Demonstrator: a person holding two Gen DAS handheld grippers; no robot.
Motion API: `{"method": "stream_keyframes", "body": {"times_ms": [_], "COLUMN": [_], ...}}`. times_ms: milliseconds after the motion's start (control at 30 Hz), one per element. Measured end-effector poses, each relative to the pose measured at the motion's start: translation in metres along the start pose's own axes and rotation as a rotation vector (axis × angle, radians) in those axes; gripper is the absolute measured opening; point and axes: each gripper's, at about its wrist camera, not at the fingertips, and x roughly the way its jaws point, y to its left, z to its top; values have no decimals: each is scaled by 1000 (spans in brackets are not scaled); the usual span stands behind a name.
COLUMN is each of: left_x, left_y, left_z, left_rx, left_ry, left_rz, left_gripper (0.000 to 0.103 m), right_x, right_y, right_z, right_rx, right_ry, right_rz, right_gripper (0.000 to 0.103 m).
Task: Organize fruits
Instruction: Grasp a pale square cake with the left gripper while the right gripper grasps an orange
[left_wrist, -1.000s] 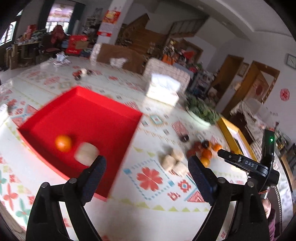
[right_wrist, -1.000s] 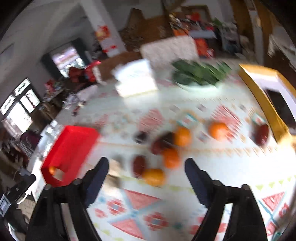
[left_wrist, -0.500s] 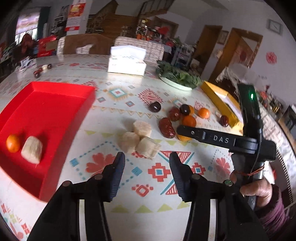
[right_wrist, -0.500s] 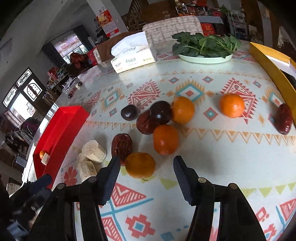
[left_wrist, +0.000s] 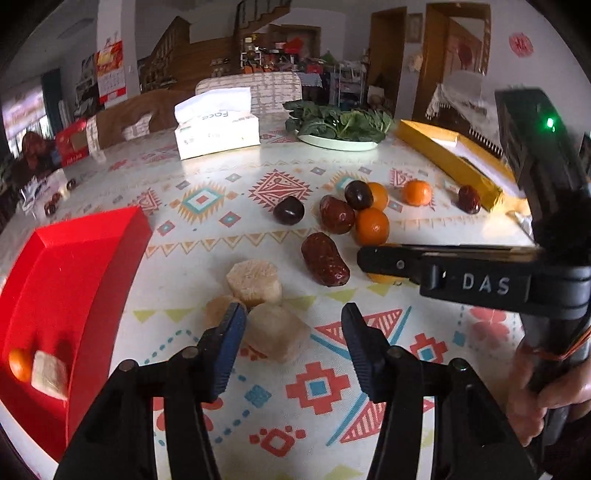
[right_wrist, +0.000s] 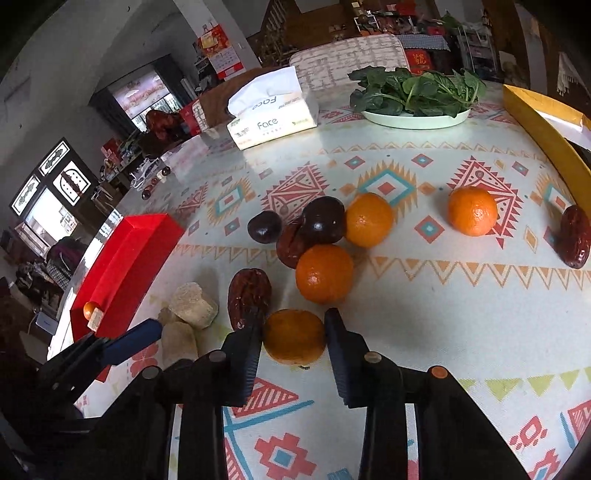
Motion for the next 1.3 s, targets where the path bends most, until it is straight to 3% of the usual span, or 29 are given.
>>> {"method": "stream_keyframes", "body": {"times_ms": [33, 67, 100, 267, 333, 400, 433, 567, 600, 633, 833, 1133, 1300], "left_x": [-1, -1, -2, -9, -8, -4, -2, 6, 5, 7, -2, -63, -106], "left_y": [0, -1, 0, -1, 0, -1, -2, -8, -9, -11, -4, 38, 81], "left_z": [0, -1, -1, -8, -9, -8, -8, -6, -6, -6, -7, -19, -27], "left_rx": [9, 10, 12, 7, 14, 23, 30, 40, 41, 42, -11, -172, -227], "left_ry": [-1, -1, 1, 9, 19, 25, 27, 42, 37, 43, 17, -99, -160], "left_rz": [-3, -10, -16, -44, -50, -35, -30, -56, -59, -57, -70, -68, -4], "left_gripper": [49, 35, 34, 34, 40, 54, 55, 55, 51, 39, 39, 39, 39], "right_x": [-1, -2, -2, -3, -3, -3, -3, -3, -2, -2, -1, 2, -7], "right_y": [-1, -1, -2, -7, -8, -8, -8, -12, -13, -15, -13, 11, 21], "right_z": [0, 0, -1, -1, -1, -1, -1, 0, 1, 1, 2, -3, -7], "right_rx": [2, 5, 10, 31, 36, 39, 39, 59, 66, 71, 63, -63, -102], "right_ry": [-2, -2, -3, 7, 10, 10, 10, 11, 12, 12, 14, 17, -16], "right_rz": [4, 7, 11, 19, 23, 25, 26, 49, 58, 64, 68, -12, -35], "right_gripper": [37, 37, 37, 37, 37, 37, 37, 38, 38, 38, 38, 37, 36]}}
